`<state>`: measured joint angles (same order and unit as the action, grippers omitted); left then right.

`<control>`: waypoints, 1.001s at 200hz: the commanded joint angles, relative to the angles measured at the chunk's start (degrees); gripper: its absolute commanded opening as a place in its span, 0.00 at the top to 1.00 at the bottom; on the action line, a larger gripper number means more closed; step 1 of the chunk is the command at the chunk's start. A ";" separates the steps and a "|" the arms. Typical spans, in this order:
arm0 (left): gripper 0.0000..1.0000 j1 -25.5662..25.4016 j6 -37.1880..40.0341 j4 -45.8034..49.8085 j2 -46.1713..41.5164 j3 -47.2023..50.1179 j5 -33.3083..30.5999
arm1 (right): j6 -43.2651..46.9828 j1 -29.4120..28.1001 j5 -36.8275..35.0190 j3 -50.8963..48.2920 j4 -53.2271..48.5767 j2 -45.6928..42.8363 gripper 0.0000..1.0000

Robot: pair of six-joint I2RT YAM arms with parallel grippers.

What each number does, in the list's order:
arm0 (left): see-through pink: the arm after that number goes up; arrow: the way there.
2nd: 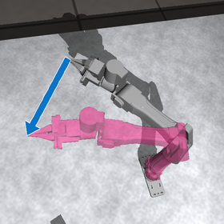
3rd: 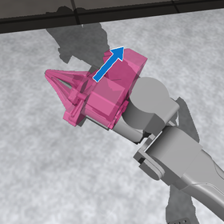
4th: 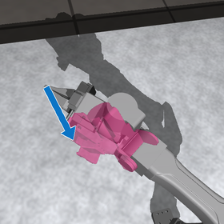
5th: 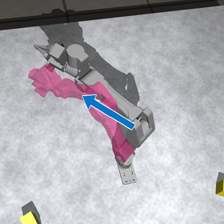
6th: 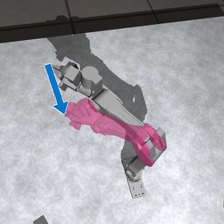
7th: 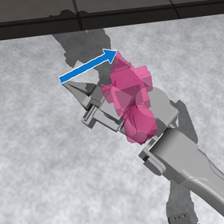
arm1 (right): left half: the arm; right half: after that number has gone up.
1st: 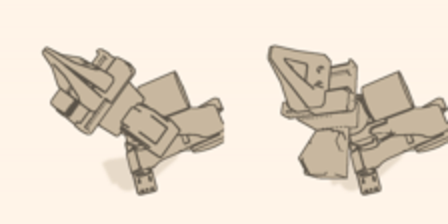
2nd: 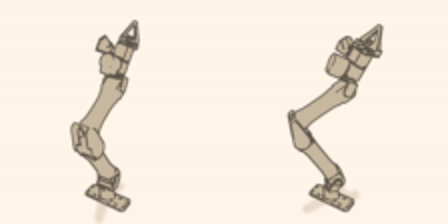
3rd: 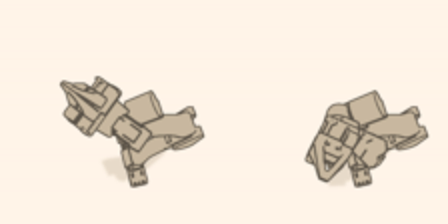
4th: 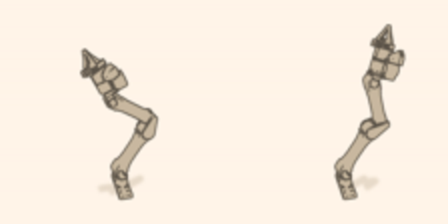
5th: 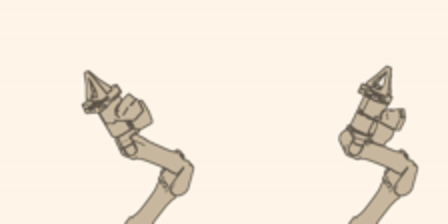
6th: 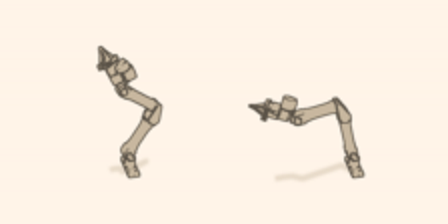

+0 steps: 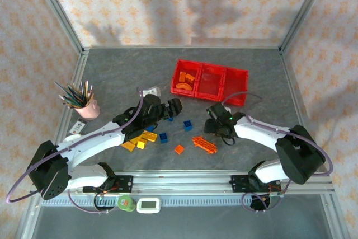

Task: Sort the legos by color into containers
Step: Pick up the lego from the center of the table, then place the lego in the container.

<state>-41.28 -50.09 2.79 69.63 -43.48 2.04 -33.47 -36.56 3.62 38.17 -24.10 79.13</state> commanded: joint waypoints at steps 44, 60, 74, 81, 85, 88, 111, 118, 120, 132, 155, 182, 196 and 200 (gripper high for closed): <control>0.01 -0.65 0.03 -0.44 0.42 -0.33 -1.17 | 0.08 -1.27 -2.39 0.11 -3.21 3.45 0.47; 0.01 -0.65 0.16 -0.24 0.51 -0.41 -1.33 | 0.20 -1.50 -2.78 0.37 -3.34 3.86 0.54; 0.01 -0.65 0.25 -0.41 0.51 -0.23 -1.52 | 0.57 -1.50 -2.96 0.32 -3.06 4.01 0.58; 0.01 -0.60 0.26 -0.54 0.51 -0.20 -1.43 | 0.75 -1.54 -3.07 0.49 -3.14 4.11 0.61; 0.01 -0.64 0.25 -0.59 0.51 -0.26 -1.35 | 0.84 -1.50 -3.01 0.64 -3.21 4.10 0.62; 0.01 -0.65 0.25 -0.59 0.51 -0.28 -1.26 | 0.93 -1.46 -3.00 0.74 -3.23 4.10 0.63; 0.01 -0.65 0.17 -0.83 0.17 -0.26 -1.16 | 1.52 -1.50 -3.08 1.75 -3.40 3.16 0.69; 0.01 -0.65 0.10 -1.01 -0.09 -0.07 -1.33 | 1.88 -1.50 -3.31 2.27 -3.56 2.75 0.70; 0.01 -0.65 0.08 -1.02 -0.19 -0.10 -1.40 | 1.93 -1.50 -3.39 2.44 -3.62 2.58 0.70; 0.01 -0.56 0.10 -1.29 -0.61 0.11 -1.65 | 2.51 -1.50 -4.02 3.96 -4.60 1.96 0.71; 0.01 -0.47 0.77 0.11 -1.78 -0.42 -2.92 | 4.11 -1.50 -4.15 7.69 -5.99 1.05 0.73; 0.01 1.00 1.49 0.80 -3.63 -0.47 -3.60 | 5.70 -1.50 -4.59 13.45 -6.07 2.47 0.73; 0.01 2.58 2.05 1.40 -4.28 -0.67 -3.11 | 6.46 -1.50 -4.82 17.02 -5.47 4.77 0.73; 0.01 3.09 2.21 1.64 -4.40 -0.80 -2.95 | 6.61 -1.50 -4.92 18.13 -5.23 5.72 0.73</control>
<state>-40.49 -49.45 3.18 67.24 -43.48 0.60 -29.04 -37.74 0.38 50.81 -29.30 82.06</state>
